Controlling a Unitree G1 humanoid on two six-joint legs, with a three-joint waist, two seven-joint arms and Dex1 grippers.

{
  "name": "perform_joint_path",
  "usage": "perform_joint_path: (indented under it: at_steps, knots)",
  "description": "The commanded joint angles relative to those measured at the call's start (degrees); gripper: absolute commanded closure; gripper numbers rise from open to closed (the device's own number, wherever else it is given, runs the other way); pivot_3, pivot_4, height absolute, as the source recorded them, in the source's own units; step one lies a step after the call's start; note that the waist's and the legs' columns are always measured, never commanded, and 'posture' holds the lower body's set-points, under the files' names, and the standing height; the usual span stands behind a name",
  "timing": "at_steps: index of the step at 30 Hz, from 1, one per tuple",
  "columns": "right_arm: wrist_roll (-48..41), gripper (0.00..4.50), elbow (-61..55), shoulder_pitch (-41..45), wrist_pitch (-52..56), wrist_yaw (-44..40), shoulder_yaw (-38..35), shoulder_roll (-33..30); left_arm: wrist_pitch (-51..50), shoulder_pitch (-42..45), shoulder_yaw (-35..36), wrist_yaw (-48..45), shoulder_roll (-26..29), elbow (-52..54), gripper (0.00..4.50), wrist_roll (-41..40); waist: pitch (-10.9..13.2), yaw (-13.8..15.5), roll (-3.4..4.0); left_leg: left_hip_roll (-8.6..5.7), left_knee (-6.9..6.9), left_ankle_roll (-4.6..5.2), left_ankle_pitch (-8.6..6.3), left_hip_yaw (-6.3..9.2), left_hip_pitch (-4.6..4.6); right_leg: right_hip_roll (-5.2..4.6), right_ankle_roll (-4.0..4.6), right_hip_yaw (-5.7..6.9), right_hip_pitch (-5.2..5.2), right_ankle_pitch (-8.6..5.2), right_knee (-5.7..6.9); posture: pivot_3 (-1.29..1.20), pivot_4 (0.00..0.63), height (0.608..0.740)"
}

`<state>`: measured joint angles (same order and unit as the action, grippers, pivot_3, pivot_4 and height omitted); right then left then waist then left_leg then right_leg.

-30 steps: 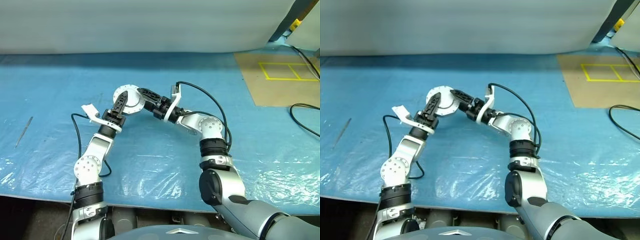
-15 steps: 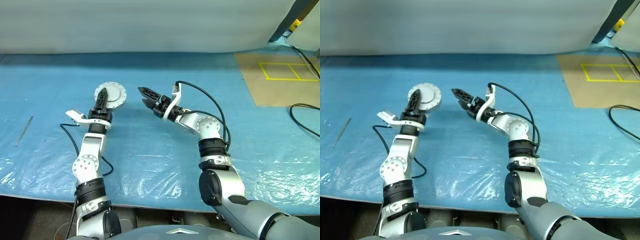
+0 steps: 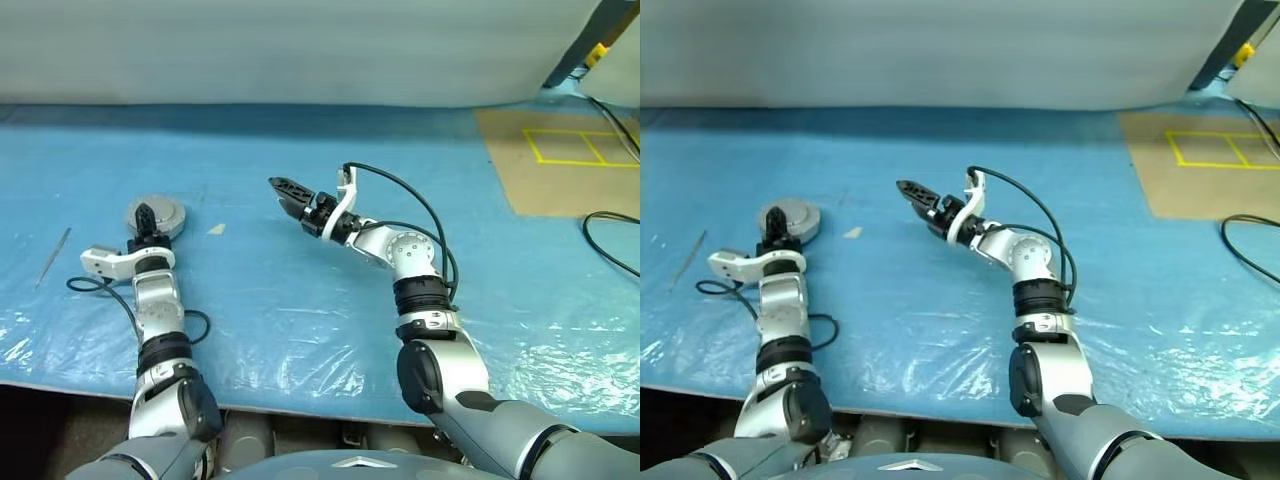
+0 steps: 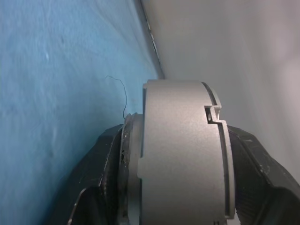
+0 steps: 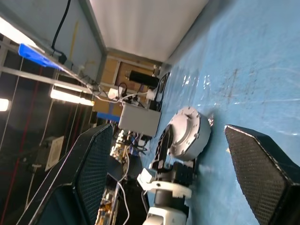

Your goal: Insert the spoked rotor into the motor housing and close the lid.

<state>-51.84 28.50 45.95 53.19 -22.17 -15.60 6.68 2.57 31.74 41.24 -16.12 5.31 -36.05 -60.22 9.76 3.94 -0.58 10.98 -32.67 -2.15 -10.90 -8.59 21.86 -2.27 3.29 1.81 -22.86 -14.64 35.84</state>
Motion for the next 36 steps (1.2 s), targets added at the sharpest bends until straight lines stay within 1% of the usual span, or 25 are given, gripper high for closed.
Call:
perform_joint_path:
  at_steps: [1,10,13,14,16,19,23,26,27,32,34,36]
  knots:
    - [-0.8,0.53,-2.9,0.2,0.1,-0.8,0.5,2.2,2.6,2.4,1.5,-3.4,2.0,-2.5,1.57,1.0,0.0,0.1,0.0,0.01,-0.01,0.0,0.0,0.0,-0.01,-0.04,-0.01,-0.01,0.01,0.0,0.01,0.0,0.15,0.74]
    - [-0.3,0.53,-3.5,-0.4,-0.3,-0.9,1.4,2.2,3.7,2.0,3.3,-3.1,2.6,-4.9,1.57,2.1,0.0,0.1,0.0,0.18,-0.05,0.0,0.0,-0.01,-0.12,-0.05,0.01,-0.02,0.08,0.03,0.11,0.0,0.15,0.74]
    - [1.3,0.47,-4.0,-0.9,-0.7,-1.7,3.3,1.8,5.2,1.8,4.2,-2.3,2.5,-4.6,0.97,2.1,0.0,0.1,0.01,0.22,-0.07,0.0,0.0,-0.02,-0.13,-0.04,0.02,-0.02,0.09,0.04,0.12,0.0,0.15,0.74]
    - [2.8,0.47,-4.5,-1.3,-1.2,-2.4,5.1,1.4,6.0,1.6,4.6,-2.1,2.5,-4.5,0.72,2.1,0.0,0.1,0.02,0.23,-0.06,0.0,0.0,-0.03,-0.17,-0.04,0.02,-0.02,0.12,0.04,0.13,0.0,0.15,0.74]
    - [5.8,0.47,-5.7,-2.2,-2.4,-4.1,8.6,0.5,8.4,1.3,5.1,-1.4,2.6,-4.1,0.07,2.6,0.0,0.0,0.03,0.27,-0.05,-0.01,-0.01,-0.04,-0.28,-0.02,0.03,-0.02,0.22,0.03,0.12,0.0,0.15,0.74]
    - [7.8,0.47,-6.2,-2.8,-3.5,-5.2,10.1,0.4,13.4,0.5,6.0,1.1,2.6,-3.6,0.02,4.4,0.0,-0.2,0.04,0.34,0.01,-0.02,-0.01,-0.11,-0.56,0.01,0.05,-0.02,0.45,0.04,0.02,0.0,0.15,0.74]
    - [10.8,0.47,-6.8,-3.4,-5.2,-6.7,12.4,-0.1,18.3,-2.0,5.5,5.0,2.7,-1.8,0.02,8.5,0.0,-0.2,0.03,0.34,0.02,-0.02,-0.01,-0.11,-0.58,0.0,0.05,-0.02,0.49,0.04,-0.03,0.0,0.15,0.74]
    - [13.5,0.47,-7.8,-4.2,-7.3,-8.0,14.4,-0.7,21.0,-5.4,2.9,7.6,3.1,1.6,0.02,14.5,0.0,-0.1,0.03,0.33,0.06,-0.02,-0.01,-0.11,-0.59,0.0,0.04,-0.02,0.51,0.04,-0.08,0.0,0.15,0.74]
    - [14.6,0.47,-8.1,-4.5,-8.6,-8.3,15.1,-0.9,20.9,-7.0,1.4,6.7,3.0,4.1,0.02,16.0,0.0,-0.1,0.03,0.34,0.07,-0.02,-0.01,-0.11,-0.58,0.0,0.04,-0.02,0.5,0.04,-0.08,0.0,0.15,0.74]
    - [20.4,0.47,-10.7,-5.6,-15.9,-9.8,18.1,-1.9,15.4,-16.3,-8.9,-5.1,1.8,19.6,0.02,17.8,0.0,0.3,-0.1,0.33,0.1,-0.02,-0.01,-0.1,-0.52,-0.02,0.04,0.0,0.47,0.04,-0.12,0.0,0.15,0.74]
    - [22.5,0.47,-12.5,-5.8,-18.5,-10.6,19.5,-2.6,12.2,-19.7,-13.9,-10.2,2.5,25.2,0.02,18.4,0.0,0.4,-0.11,0.33,0.09,-0.02,-0.01,-0.09,-0.49,-0.04,0.05,0.01,0.47,0.04,-0.11,0.0,0.15,0.74]
    - [25.8,0.47,-14.4,-6.5,-22.5,-11.9,21.7,-4.5,9.2,-22.5,-19.9,-15.7,4.6,29.8,0.02,20.7,0.0,0.4,-0.11,0.33,0.07,-0.01,-0.01,-0.1,-0.5,-0.06,0.05,0.0,0.48,0.04,-0.11,0.0,0.15,0.74]
